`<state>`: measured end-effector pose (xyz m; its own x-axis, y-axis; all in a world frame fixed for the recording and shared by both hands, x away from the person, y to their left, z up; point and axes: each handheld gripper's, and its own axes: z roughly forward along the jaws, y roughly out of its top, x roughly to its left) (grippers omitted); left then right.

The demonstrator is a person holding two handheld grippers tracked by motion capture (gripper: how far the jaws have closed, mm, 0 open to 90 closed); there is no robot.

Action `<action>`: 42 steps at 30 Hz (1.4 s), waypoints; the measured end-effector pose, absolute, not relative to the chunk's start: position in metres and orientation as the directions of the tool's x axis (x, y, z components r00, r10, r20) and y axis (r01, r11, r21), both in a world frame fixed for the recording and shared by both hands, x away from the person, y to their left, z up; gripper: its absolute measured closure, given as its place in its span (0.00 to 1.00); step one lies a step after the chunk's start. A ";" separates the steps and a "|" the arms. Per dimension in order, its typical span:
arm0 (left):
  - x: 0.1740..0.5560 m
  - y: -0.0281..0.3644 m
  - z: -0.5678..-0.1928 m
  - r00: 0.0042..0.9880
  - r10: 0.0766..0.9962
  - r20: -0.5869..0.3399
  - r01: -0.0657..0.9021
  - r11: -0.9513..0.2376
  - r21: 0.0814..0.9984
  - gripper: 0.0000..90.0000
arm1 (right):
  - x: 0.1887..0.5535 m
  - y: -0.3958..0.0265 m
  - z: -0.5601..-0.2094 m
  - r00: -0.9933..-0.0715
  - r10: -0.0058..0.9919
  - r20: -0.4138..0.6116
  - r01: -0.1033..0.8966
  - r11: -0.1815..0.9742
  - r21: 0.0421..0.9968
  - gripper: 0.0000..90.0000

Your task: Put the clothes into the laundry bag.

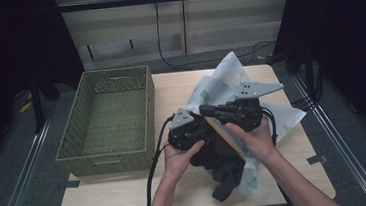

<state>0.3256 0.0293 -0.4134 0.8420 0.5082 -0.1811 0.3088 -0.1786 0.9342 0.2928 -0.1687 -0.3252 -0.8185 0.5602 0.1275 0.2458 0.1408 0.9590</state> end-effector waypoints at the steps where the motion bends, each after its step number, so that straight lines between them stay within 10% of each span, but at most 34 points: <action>1: 0.326 0.032 -0.410 0.836 0.526 -0.156 0.299 -0.199 0.933 0.87 | 0.295 -0.170 -0.327 -0.816 0.561 0.141 0.258 0.135 0.957 1.00; 19: 0.344 0.020 -0.491 0.785 0.608 -0.116 0.398 -0.352 0.847 0.82 | 0.282 -0.200 -0.435 -0.745 0.639 0.191 0.481 0.315 0.818 0.99; 33: 0.308 0.044 -0.461 0.823 0.560 -0.094 0.344 -0.359 0.868 0.26 | 0.238 -0.227 -0.435 -0.736 0.670 0.097 0.443 0.368 0.817 0.60; 42: 0.289 0.025 -0.476 0.880 0.473 -0.052 0.296 -0.458 0.839 0.06 | 0.247 -0.219 -0.447 -0.731 0.680 0.056 0.456 0.427 0.781 0.61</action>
<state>0.2893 0.0250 -0.4758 0.8796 0.4728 -0.0521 0.2956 -0.4575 0.8386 0.2466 -0.2186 -0.4474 -0.7315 0.6795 0.0561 0.4562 0.4266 0.7810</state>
